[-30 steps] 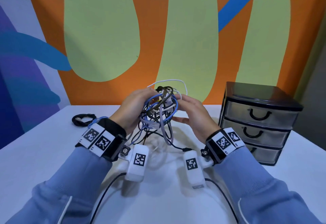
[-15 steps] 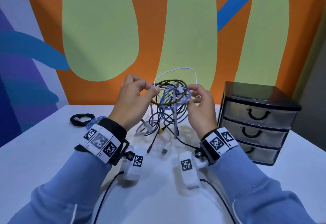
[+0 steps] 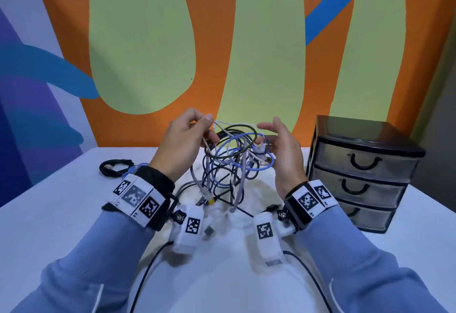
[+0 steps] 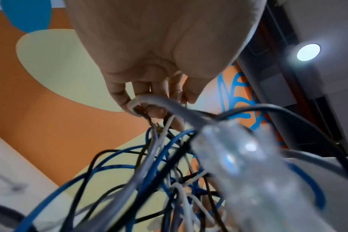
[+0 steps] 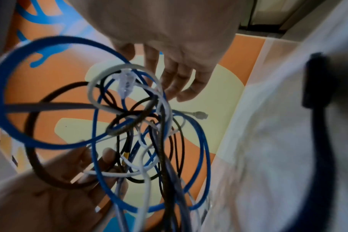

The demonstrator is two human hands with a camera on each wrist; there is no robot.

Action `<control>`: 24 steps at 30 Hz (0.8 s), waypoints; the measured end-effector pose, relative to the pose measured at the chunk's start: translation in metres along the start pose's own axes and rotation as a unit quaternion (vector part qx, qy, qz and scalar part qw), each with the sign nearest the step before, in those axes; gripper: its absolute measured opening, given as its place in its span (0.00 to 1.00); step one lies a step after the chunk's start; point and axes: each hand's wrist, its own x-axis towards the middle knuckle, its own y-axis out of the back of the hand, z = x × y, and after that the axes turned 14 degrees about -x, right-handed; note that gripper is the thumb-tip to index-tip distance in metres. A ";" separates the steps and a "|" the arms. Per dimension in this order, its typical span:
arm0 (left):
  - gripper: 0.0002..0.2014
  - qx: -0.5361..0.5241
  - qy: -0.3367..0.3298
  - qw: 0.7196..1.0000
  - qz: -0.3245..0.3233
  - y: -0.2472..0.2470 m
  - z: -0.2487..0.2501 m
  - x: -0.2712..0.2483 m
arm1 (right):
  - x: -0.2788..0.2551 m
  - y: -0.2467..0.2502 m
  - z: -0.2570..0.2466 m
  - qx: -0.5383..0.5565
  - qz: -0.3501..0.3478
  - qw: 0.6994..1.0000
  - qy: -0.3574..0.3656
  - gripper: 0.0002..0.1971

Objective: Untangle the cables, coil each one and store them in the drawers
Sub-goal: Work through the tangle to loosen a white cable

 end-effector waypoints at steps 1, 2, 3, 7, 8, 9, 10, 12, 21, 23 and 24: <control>0.13 -0.005 0.003 1.000 -0.003 0.000 -0.001 0.000 | -0.003 -0.001 -0.001 -0.019 -0.032 0.999 0.010 0.18; 0.13 -0.007 0.005 1.000 -0.009 -0.002 -0.002 0.000 | -0.005 -0.003 -0.001 -0.040 -0.066 0.997 0.023 0.17; 0.14 -0.009 0.006 1.000 -0.015 -0.003 -0.003 0.000 | -0.007 -0.006 -0.001 -0.056 -0.092 0.994 0.033 0.14; 0.22 0.011 0.023 0.999 -0.021 -0.001 -0.004 0.000 | -0.007 -0.009 0.007 -0.121 -0.100 0.986 0.060 0.15; 0.24 0.036 0.029 0.999 -0.017 -0.001 -0.004 -0.001 | -0.005 -0.009 0.009 -0.136 -0.086 0.984 0.069 0.16; 0.24 0.068 0.034 0.997 -0.012 0.000 -0.006 -0.001 | -0.004 -0.009 0.010 -0.141 -0.079 0.984 0.075 0.16; 0.21 0.099 0.039 0.994 -0.012 0.000 -0.006 -0.002 | -0.005 -0.008 0.010 -0.138 -0.078 0.984 0.079 0.16; 0.13 0.136 0.057 0.989 -0.029 0.000 -0.007 -0.003 | -0.008 -0.009 0.005 -0.113 -0.083 0.987 0.072 0.18; 0.04 0.120 0.013 0.990 0.072 0.009 -0.009 0.002 | -0.003 -0.004 0.003 -0.098 -0.046 0.993 0.055 0.12; 0.05 0.056 0.032 0.995 0.073 0.005 -0.005 0.003 | -0.004 -0.005 0.002 -0.108 -0.070 0.990 0.049 0.10; 0.05 0.017 0.045 0.997 0.066 0.002 -0.002 0.002 | -0.004 -0.005 0.003 -0.113 -0.079 0.989 0.049 0.10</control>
